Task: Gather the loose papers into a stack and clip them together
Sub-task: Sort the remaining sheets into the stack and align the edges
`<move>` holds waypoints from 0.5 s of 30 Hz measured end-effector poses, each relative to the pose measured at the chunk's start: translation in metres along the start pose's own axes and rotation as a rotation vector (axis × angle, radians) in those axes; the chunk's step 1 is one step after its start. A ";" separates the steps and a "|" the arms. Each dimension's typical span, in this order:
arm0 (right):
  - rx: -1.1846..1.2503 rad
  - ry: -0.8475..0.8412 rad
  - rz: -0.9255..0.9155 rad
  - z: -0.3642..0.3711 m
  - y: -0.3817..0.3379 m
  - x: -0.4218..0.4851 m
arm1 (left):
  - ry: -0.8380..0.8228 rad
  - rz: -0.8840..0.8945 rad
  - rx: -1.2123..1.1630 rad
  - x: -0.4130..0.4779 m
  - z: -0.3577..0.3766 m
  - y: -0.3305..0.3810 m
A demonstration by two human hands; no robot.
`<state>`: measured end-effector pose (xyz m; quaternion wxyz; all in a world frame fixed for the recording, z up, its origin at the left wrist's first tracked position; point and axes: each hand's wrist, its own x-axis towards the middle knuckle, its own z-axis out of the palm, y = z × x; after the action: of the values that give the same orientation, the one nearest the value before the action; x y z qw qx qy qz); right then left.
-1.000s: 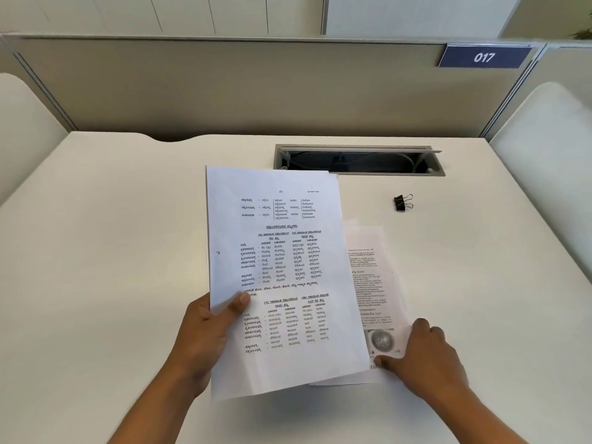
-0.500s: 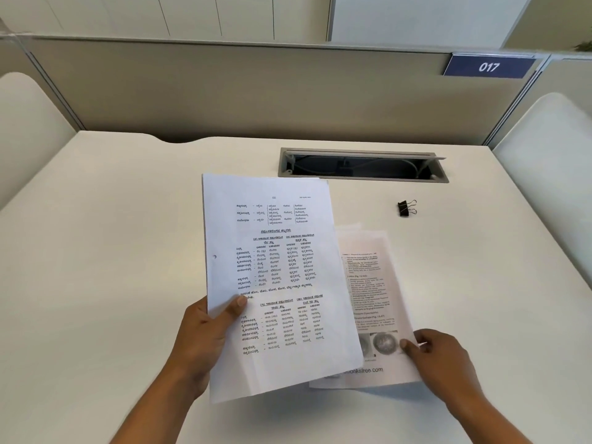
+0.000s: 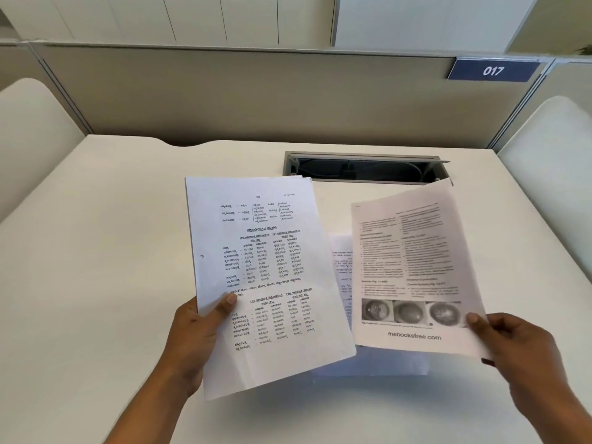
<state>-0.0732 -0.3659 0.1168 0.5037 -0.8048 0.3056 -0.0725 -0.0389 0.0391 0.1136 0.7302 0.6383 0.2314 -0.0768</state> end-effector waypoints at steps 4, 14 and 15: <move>0.117 0.000 0.027 -0.013 -0.001 0.004 | 0.004 -0.004 -0.006 0.002 -0.001 -0.001; 0.470 -0.179 0.080 -0.010 -0.031 -0.009 | -0.035 -0.028 -0.021 0.001 0.006 -0.006; 0.503 -0.225 0.073 -0.006 -0.034 -0.012 | -0.045 -0.032 -0.023 0.000 0.008 -0.006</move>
<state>-0.0706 -0.3531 0.1511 0.7207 -0.6459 0.2489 -0.0379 -0.0396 0.0306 0.1089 0.7411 0.6241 0.2262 -0.1002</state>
